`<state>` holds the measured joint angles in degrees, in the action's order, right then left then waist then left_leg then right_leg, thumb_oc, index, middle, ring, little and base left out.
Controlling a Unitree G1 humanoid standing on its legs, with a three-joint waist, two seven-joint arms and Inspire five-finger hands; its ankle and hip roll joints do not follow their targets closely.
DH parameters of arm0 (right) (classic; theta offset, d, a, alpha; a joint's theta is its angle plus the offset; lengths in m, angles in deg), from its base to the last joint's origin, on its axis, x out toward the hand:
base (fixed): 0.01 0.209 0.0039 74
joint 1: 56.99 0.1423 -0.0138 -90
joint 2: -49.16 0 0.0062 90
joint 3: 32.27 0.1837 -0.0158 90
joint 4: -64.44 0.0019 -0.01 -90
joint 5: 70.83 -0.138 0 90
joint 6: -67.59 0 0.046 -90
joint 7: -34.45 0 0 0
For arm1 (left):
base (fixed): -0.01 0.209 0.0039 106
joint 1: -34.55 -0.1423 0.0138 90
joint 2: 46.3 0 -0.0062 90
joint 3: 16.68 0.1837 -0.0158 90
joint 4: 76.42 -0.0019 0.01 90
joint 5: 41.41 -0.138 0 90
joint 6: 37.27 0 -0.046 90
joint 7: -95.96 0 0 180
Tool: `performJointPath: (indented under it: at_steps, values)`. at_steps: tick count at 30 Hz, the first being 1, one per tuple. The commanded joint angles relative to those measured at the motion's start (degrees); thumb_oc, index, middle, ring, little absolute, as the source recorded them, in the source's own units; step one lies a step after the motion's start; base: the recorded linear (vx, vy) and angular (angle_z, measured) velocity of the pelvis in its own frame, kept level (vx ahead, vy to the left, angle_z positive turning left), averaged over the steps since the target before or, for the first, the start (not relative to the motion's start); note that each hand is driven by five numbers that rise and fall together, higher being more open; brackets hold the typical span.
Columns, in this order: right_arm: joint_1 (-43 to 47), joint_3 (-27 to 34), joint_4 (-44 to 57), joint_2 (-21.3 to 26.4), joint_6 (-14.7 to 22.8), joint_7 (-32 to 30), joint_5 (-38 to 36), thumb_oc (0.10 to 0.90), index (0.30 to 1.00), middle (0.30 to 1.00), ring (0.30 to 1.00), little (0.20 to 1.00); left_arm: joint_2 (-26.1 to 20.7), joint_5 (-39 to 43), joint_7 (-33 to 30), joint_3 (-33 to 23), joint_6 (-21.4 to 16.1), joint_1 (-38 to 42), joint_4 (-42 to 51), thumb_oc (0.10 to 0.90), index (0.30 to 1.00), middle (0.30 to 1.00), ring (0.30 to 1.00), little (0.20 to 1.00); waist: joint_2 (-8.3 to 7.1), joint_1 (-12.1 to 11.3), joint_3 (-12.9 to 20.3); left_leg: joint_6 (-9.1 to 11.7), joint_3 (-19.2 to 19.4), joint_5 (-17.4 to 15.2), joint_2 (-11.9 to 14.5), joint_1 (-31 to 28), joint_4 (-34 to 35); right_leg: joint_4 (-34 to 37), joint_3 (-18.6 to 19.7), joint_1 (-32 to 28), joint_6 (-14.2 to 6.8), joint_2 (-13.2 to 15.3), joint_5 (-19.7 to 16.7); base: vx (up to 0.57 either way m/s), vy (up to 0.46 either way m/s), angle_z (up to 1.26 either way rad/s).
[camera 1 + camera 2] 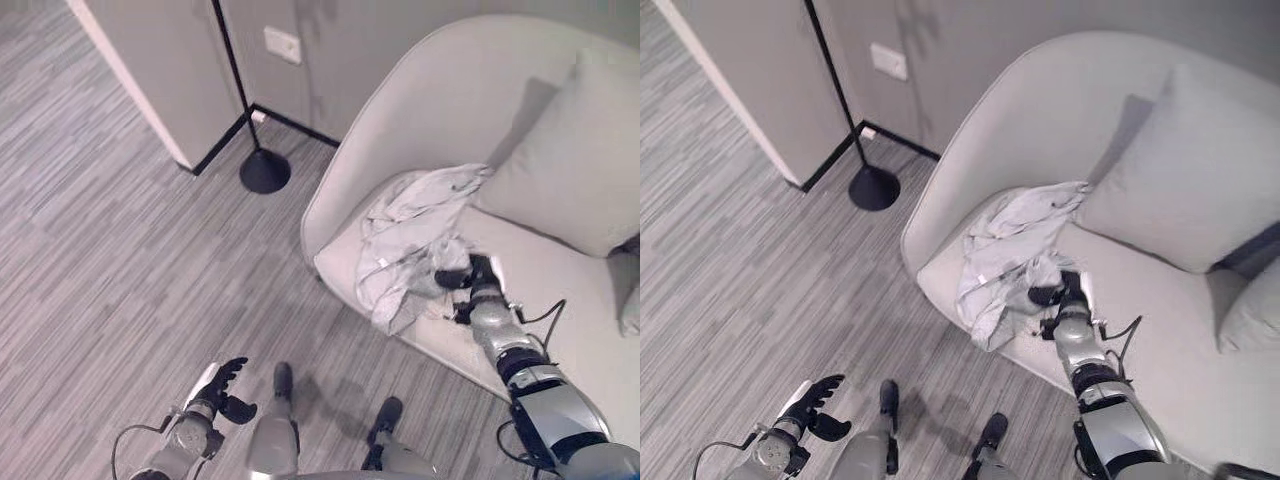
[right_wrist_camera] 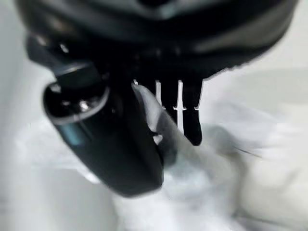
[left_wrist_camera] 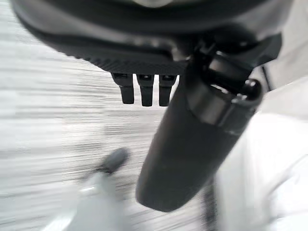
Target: Hang the clothes on the sofa on the clothes rack.
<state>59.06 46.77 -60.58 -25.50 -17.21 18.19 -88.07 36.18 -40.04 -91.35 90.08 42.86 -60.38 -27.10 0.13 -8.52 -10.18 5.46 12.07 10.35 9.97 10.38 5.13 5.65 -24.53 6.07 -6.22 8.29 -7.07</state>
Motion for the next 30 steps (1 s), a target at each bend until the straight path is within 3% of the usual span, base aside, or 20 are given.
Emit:
performJointPath:
  at_steps: [1,3,6,8,13,16,22,27,30]
  values:
    - [4.97,3.73,8.67,2.72,7.26,2.41,-10.83,0.400,0.300,0.300,0.300,0.300,-2.38,4.98,0.26,-0.60,-1.85,3.62,4.13,0.800,0.900,0.900,0.900,0.900,-1.37,-0.90,1.85,1.90,-1.60,-2.03,1.51,0.64,-0.52,-0.73,-1.18,-7.02,-0.52,-0.32,9.17,-0.08,-0.004,-0.18]
    - [6.59,5.20,15.45,4.07,8.29,4.38,-14.99,0.400,0.300,0.300,0.300,0.300,-2.30,8.50,1.21,-3.03,-2.39,3.19,11.41,0.800,0.900,0.900,0.900,0.900,-1.41,-0.65,3.88,2.20,-0.70,-2.18,2.06,-1.80,-0.45,-0.65,-0.81,-8.84,-0.31,-0.66,9.60,0.03,-0.036,-0.14]
    - [12.43,4.40,17.66,6.61,7.67,4.66,-13.07,0.400,0.300,0.300,0.300,0.300,-2.66,11.17,2.90,-4.12,-2.55,1.76,18.07,0.800,0.900,0.900,0.900,0.900,-1.25,-0.59,5.68,2.48,0.17,-2.43,2.57,-3.82,-0.51,-0.65,-0.55,-10.23,-0.29,-0.87,9.88,0.01,-0.013,-0.15]
    - [15.29,3.35,16.99,7.68,7.10,4.35,-11.26,0.400,0.300,0.300,0.300,0.300,-2.67,11.37,3.78,-4.28,-2.59,1.21,19.87,0.800,0.900,0.900,0.900,0.900,-1.10,-0.67,6.27,2.56,0.51,-2.63,2.80,-4.69,-0.50,-0.65,-0.28,-10.81,-0.37,-0.95,9.94,0.03,0.006,-0.17]
    - [21.55,0.79,20.53,8.01,6.17,5.83,-16.28,0.400,0.300,0.300,0.300,0.300,-3.02,11.67,5.01,-6.35,-1.36,-2.09,26.27,0.800,0.900,0.900,0.900,0.900,-1.01,-0.77,7.77,2.54,2.07,-3.22,3.54,-8.18,-0.67,-0.65,0.80,-13.00,-0.02,-1.42,10.23,0.04,-0.005,-0.19]
    - [28.23,1.75,22.75,8.79,9.49,4.08,-19.24,0.400,0.300,0.300,0.300,0.300,-4.35,7.47,3.82,-7.03,-2.13,-1.86,26.74,0.800,0.900,0.900,0.900,0.900,-1.28,-1.18,9.24,3.38,2.19,-2.66,4.20,-8.60,-0.48,-0.65,0.52,-13.69,0.19,-1.86,10.81,0.01,-0.012,-0.07]
    - [42.80,-3.04,20.95,11.11,10.30,2.55,-21.14,0.400,0.300,0.300,0.300,0.300,-4.27,1.18,-1.53,-8.72,-2.47,1.86,26.66,0.800,0.900,0.900,0.900,0.900,-2.34,-0.88,10.58,3.82,2.30,-2.42,4.48,-8.56,-0.42,-0.65,0.54,-13.67,0.35,-2.10,10.61,0.00,-0.006,0.01]
    - [50.07,-6.24,17.50,10.12,11.67,2.22,-23.21,0.400,0.300,0.300,0.300,0.300,-5.48,-0.63,-3.85,-7.31,-4.61,4.87,26.85,0.800,0.900,0.900,0.900,0.900,-3.09,-0.65,11.27,4.05,2.66,-2.45,4.70,-8.83,-0.46,-0.65,0.77,-13.72,0.38,-2.25,10.48,0.00,-0.005,-0.01]
    - [58.24,-10.11,12.05,9.26,13.46,1.12,-27.79,0.400,0.300,0.300,0.300,0.300,-6.48,-3.25,-6.82,-3.42,-5.86,9.90,23.66,0.800,0.900,0.900,0.900,0.900,-4.00,0.17,12.46,4.16,2.92,-2.73,5.01,-9.55,-0.49,-0.65,1.27,-13.94,0.53,-2.72,10.64,0.01,-0.015,-0.05]
